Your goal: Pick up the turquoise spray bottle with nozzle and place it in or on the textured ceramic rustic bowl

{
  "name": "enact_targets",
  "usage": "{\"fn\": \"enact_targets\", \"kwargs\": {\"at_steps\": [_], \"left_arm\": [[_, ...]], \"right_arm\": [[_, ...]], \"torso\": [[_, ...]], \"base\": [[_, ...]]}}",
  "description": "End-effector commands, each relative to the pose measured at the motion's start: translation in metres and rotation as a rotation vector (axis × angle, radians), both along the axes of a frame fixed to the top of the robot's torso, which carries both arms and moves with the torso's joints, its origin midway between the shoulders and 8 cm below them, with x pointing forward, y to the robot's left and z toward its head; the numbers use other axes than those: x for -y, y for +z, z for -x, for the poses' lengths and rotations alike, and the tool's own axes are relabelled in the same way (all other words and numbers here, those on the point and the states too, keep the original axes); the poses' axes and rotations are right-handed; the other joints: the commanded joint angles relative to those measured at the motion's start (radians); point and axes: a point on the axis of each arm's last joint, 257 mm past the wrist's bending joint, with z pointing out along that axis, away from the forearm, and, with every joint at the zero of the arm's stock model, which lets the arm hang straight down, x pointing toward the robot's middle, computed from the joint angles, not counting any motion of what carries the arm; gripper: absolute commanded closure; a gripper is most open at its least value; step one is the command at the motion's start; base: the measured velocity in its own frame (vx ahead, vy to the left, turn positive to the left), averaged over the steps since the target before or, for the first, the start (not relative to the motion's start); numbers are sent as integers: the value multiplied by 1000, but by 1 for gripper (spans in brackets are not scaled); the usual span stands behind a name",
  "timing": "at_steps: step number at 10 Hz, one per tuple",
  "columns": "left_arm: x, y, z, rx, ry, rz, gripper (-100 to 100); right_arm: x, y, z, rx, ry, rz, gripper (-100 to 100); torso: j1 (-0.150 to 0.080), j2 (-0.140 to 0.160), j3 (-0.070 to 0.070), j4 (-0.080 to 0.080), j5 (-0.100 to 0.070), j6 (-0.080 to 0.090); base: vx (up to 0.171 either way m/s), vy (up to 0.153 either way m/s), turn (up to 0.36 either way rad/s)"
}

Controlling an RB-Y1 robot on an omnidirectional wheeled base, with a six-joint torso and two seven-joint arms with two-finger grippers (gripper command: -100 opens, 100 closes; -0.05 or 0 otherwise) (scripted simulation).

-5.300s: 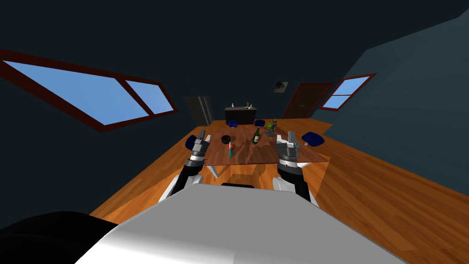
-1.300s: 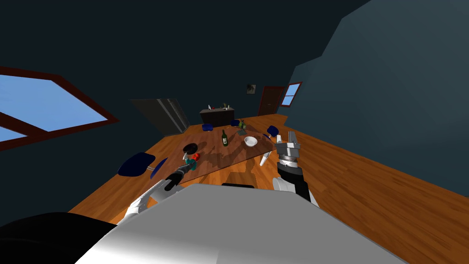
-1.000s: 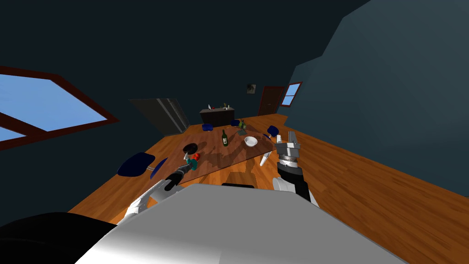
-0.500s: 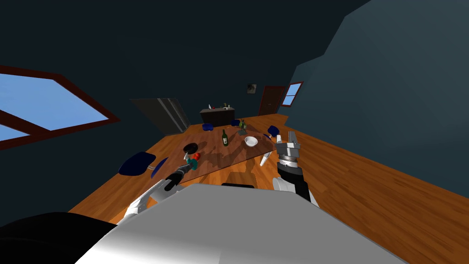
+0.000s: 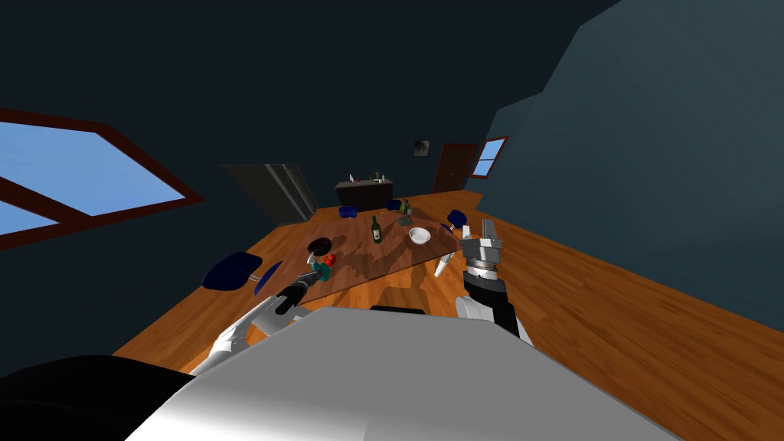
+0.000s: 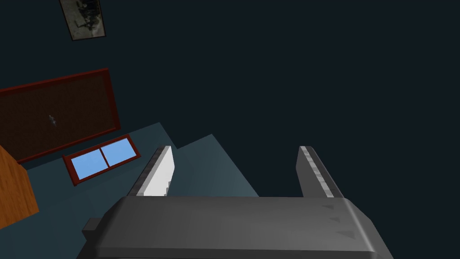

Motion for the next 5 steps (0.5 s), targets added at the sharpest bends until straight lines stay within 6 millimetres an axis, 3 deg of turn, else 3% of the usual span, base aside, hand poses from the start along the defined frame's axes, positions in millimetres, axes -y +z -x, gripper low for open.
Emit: {"fn": "enact_targets", "kwargs": {"at_steps": [1, 5], "left_arm": [[-8, 5, -10, 12, 1, -13, 100], [-31, 31, -40, 52, 7, -55, 100]], "right_arm": [[0, 0, 0, 0, 0, 0, 0], [0, 0, 0, 0, 0, 0, 0]], "torso": [[0, 0, 0, 0, 0, 0], [-1, 0, 0, 1, -2, 0]], "base": [[-25, -15, -34], [-23, -24, -27]]}}
